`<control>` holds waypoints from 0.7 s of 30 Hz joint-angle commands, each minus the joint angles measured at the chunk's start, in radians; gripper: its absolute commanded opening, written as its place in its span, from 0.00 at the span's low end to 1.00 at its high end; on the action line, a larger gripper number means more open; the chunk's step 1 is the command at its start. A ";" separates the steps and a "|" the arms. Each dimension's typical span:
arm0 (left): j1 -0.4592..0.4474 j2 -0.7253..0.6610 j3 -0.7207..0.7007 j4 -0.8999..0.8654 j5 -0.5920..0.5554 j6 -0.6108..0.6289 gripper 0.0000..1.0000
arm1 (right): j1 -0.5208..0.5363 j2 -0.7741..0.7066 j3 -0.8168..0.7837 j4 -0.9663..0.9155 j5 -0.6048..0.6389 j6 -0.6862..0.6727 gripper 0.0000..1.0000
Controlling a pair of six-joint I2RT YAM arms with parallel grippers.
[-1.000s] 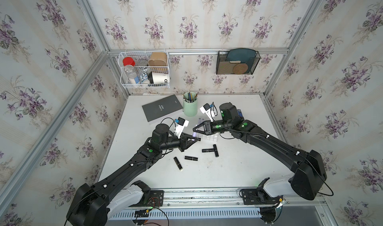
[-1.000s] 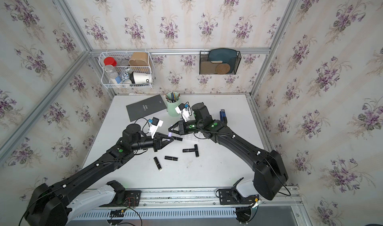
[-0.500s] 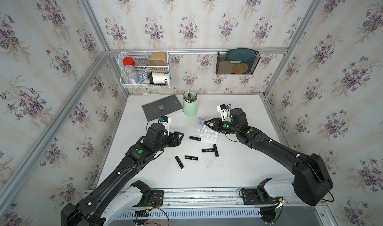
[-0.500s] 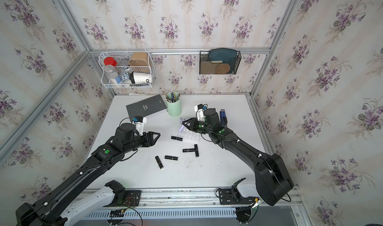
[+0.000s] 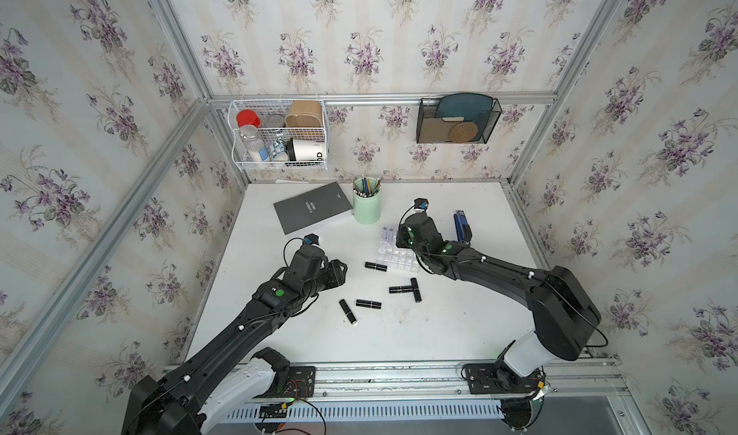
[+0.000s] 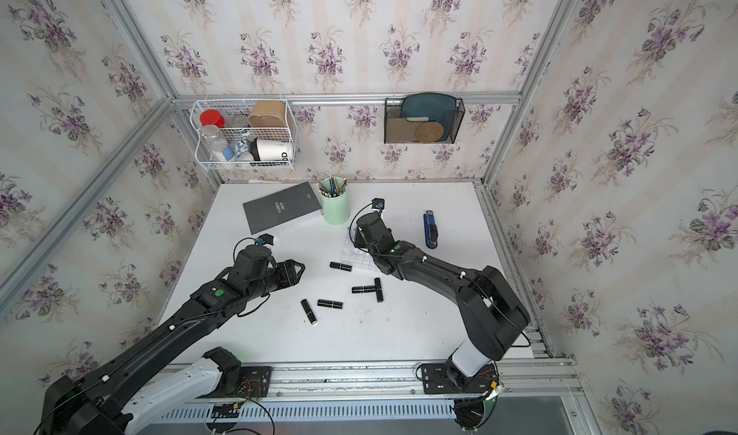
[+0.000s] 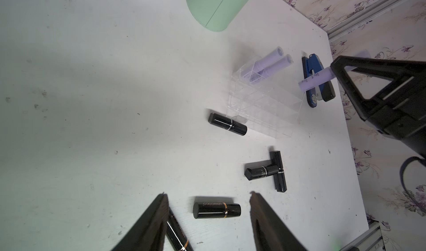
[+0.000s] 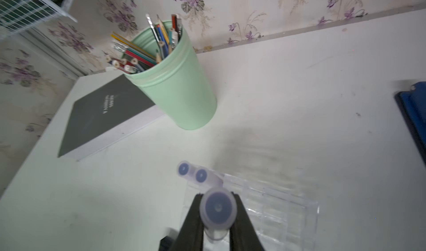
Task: Arrange the lipsticks in the organizer
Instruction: Place the lipstick in the storage box.
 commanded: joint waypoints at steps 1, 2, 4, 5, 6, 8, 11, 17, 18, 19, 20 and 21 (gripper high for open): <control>0.009 -0.005 -0.022 0.056 -0.008 0.007 0.60 | 0.003 0.039 0.021 0.016 0.132 -0.066 0.08; 0.011 -0.004 -0.028 0.061 0.000 0.015 0.60 | 0.003 0.043 0.014 0.024 0.134 -0.068 0.08; 0.016 -0.001 -0.037 0.073 0.010 0.027 0.60 | 0.003 0.050 0.005 0.053 0.110 -0.078 0.08; 0.019 0.004 -0.041 0.080 0.015 0.031 0.60 | 0.003 0.062 0.014 0.050 0.101 -0.080 0.07; 0.022 0.010 -0.042 0.089 0.023 0.035 0.60 | 0.003 0.073 0.024 0.047 0.097 -0.082 0.08; 0.025 0.030 -0.041 0.104 0.040 0.041 0.60 | 0.003 0.095 0.047 0.055 0.081 -0.084 0.07; 0.026 0.045 -0.042 0.116 0.051 0.042 0.60 | 0.003 0.133 0.076 0.054 0.072 -0.084 0.07; 0.029 0.020 -0.053 0.106 0.043 0.059 0.60 | 0.003 0.172 0.090 0.058 0.077 -0.081 0.07; 0.031 0.017 -0.055 0.107 0.045 0.060 0.60 | 0.003 0.177 0.089 0.058 0.081 -0.079 0.07; 0.032 0.017 -0.057 0.108 0.047 0.061 0.60 | 0.003 0.180 0.086 0.058 0.084 -0.075 0.07; 0.032 0.017 -0.058 0.109 0.049 0.060 0.60 | 0.003 0.184 0.082 0.060 0.086 -0.075 0.07; 0.033 0.017 -0.059 0.109 0.052 0.061 0.60 | 0.003 0.188 0.080 0.062 0.084 -0.072 0.07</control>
